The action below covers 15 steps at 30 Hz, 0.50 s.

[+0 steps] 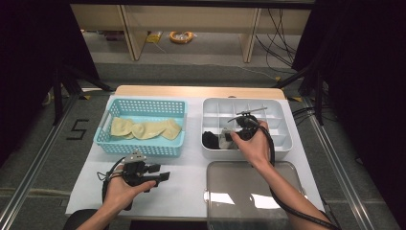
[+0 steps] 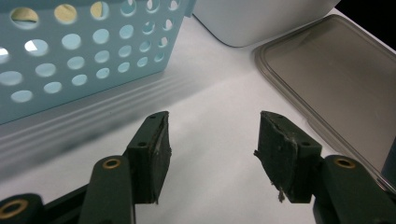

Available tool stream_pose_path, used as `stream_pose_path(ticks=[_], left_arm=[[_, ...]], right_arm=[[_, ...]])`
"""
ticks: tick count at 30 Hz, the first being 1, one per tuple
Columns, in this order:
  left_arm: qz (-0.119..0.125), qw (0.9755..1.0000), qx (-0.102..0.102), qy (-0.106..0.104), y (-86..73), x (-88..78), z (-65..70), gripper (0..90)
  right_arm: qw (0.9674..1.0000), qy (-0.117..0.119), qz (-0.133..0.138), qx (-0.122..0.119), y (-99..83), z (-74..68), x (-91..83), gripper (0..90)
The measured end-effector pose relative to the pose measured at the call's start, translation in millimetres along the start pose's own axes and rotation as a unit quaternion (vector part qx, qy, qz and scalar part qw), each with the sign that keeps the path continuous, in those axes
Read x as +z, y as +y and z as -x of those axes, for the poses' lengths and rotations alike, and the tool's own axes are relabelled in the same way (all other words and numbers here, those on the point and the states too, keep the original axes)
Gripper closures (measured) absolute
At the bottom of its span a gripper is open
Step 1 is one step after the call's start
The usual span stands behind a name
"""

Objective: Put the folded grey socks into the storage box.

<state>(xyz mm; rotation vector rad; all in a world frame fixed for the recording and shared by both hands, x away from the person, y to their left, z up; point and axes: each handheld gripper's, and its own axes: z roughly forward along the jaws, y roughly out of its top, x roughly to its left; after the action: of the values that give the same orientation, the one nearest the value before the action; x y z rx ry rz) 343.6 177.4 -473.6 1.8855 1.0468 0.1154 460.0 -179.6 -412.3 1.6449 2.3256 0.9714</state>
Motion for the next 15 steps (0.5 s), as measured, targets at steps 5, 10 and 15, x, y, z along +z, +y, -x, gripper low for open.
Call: stream_pose_path(ticks=[5,10,15], left_arm=[[-0.001,1.0,0.0,-0.003,0.0,1.0,0.7,43.2],[-0.002,1.0,-0.001,-0.002,-0.2,1.5,0.3,43.2],[-0.002,1.0,-0.001,-0.003,-0.2,1.5,0.3,43.2]], right_arm=[[0.9997,-0.014,-0.019,-0.006,-1.5,0.8,4.3,70.2],[0.9989,-0.015,-0.043,-0.005,-1.5,-0.2,8.9,70.1],[0.9961,-0.031,-0.082,0.004,0.9,-4.0,15.5,69.9]])
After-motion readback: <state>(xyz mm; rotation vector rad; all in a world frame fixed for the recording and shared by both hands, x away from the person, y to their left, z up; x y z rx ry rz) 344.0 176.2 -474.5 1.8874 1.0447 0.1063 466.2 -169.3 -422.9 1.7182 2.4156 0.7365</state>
